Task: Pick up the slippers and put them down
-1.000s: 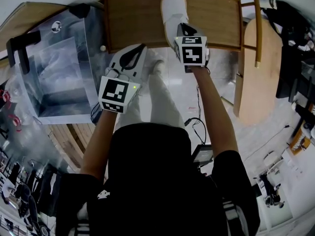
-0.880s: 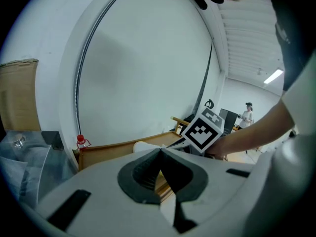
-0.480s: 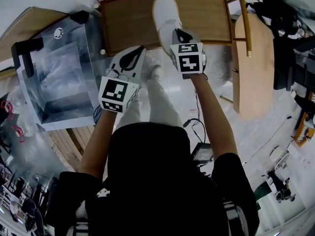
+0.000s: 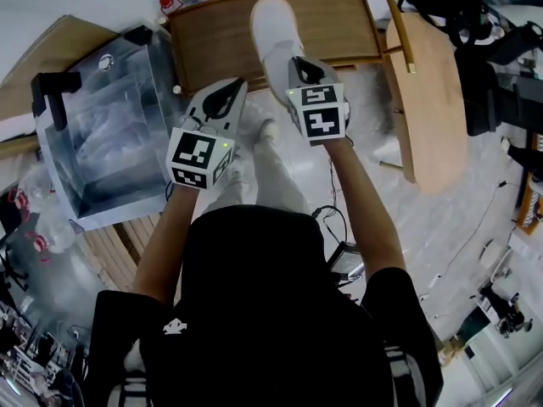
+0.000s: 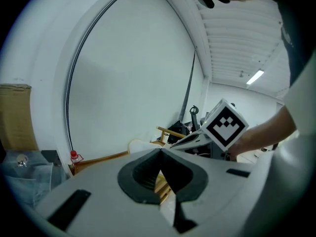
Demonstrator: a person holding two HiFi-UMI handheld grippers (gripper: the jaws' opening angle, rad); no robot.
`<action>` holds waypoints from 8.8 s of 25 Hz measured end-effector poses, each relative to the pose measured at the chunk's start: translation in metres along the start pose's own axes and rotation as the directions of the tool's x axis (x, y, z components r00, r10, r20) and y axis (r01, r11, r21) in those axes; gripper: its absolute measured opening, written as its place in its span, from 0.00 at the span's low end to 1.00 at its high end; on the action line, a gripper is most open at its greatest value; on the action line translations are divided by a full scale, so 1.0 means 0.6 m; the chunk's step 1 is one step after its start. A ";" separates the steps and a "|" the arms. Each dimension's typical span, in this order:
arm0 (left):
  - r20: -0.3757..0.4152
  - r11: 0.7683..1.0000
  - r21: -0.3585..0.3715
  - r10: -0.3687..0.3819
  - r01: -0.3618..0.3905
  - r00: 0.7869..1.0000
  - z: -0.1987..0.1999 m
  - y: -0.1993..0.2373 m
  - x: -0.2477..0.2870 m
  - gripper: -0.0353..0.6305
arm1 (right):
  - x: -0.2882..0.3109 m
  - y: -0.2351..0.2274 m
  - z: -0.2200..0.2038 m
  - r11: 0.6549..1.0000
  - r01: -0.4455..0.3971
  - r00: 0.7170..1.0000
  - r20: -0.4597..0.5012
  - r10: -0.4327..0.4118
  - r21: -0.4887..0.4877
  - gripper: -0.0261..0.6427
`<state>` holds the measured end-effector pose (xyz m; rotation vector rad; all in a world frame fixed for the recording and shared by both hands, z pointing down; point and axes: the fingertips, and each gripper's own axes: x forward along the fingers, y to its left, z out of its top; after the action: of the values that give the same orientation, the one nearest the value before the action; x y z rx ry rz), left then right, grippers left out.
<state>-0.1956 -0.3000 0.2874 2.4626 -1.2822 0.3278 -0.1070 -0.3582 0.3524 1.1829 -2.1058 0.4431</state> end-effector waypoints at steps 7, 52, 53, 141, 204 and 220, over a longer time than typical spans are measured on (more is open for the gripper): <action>0.038 0.998 0.053 -0.042 0.040 0.998 0.023 -0.047 -0.048 0.06 | -0.096 0.029 -0.007 0.999 0.029 0.998 0.058 -0.030 0.019 0.05; 0.064 0.918 0.198 -0.363 0.345 0.930 0.003 -0.286 -0.196 0.06 | -0.466 0.081 -0.203 0.901 0.334 0.919 0.116 -0.377 0.278 0.05; 0.057 0.915 0.197 -0.369 0.352 0.928 0.000 -0.295 -0.193 0.06 | -0.472 0.076 -0.211 0.897 0.339 0.918 0.111 -0.382 0.283 0.05; -0.208 0.881 0.138 -0.421 0.452 0.883 -0.885 -0.558 0.342 0.06 | -0.089 -0.225 -1.116 0.814 0.354 0.922 -0.024 -0.387 0.459 0.05; -0.322 0.880 0.168 -0.377 0.444 0.868 -1.407 -0.448 0.568 0.06 | 0.344 -0.192 -1.587 0.806 0.336 0.940 -0.123 -0.317 0.487 0.05; -0.317 0.870 0.170 -0.397 0.463 0.861 -1.399 -0.457 0.565 0.06 | 0.354 -0.184 -1.594 0.829 0.341 0.940 -0.157 -0.303 0.444 0.13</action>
<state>0.1842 -0.0680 1.1221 2.6954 -0.5752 0.7072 0.2817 0.0065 1.1822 1.7301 -1.7244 0.8526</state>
